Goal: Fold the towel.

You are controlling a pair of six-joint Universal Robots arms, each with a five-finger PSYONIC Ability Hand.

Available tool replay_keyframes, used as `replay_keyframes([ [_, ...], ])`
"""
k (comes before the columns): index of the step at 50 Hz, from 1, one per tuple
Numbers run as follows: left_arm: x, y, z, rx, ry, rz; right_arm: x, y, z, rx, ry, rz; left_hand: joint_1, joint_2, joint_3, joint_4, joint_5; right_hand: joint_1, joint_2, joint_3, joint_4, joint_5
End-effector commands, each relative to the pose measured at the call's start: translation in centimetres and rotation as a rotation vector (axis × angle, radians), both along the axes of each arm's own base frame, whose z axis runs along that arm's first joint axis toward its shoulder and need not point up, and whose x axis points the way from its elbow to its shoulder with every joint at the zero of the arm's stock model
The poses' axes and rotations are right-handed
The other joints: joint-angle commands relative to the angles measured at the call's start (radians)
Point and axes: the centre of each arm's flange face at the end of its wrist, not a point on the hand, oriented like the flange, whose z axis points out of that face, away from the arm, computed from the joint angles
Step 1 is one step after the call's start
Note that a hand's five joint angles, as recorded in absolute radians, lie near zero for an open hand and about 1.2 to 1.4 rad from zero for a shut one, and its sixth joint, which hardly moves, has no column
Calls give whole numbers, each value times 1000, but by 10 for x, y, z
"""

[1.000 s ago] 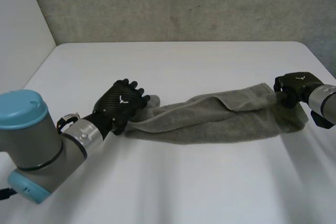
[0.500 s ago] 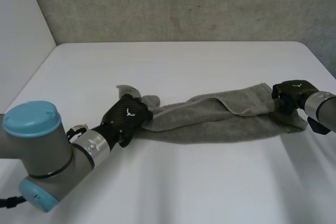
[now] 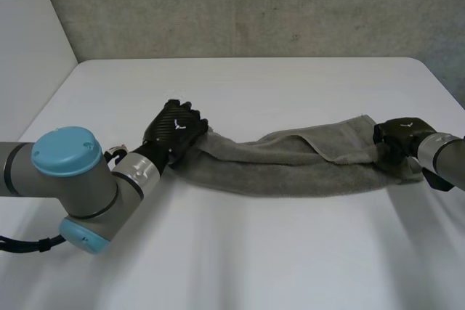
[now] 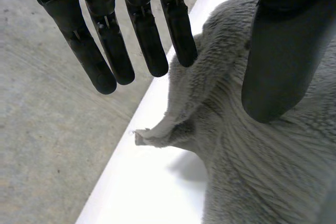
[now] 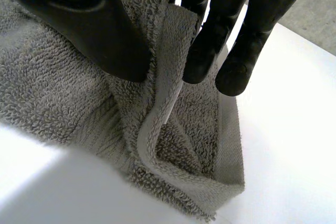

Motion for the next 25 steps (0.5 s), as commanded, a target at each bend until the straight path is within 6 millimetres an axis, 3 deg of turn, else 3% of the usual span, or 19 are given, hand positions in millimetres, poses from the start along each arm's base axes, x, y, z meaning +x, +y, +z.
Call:
replay_keyframes([
  [1,-3,-5,7,-46,39,-1,1,1,-4,11,6,5,-106,-93,-102,-109,-265,84,77,63,53,78],
  [12,-8,-18,11,-3,129,3,3,2,-6,15,6,12,-106,-93,-102,-109,-265,84,77,63,53,78],
  [25,-8,-16,-8,70,98,-1,3,1,-12,24,17,18,-86,-73,-81,-88,-245,84,77,63,53,78],
])
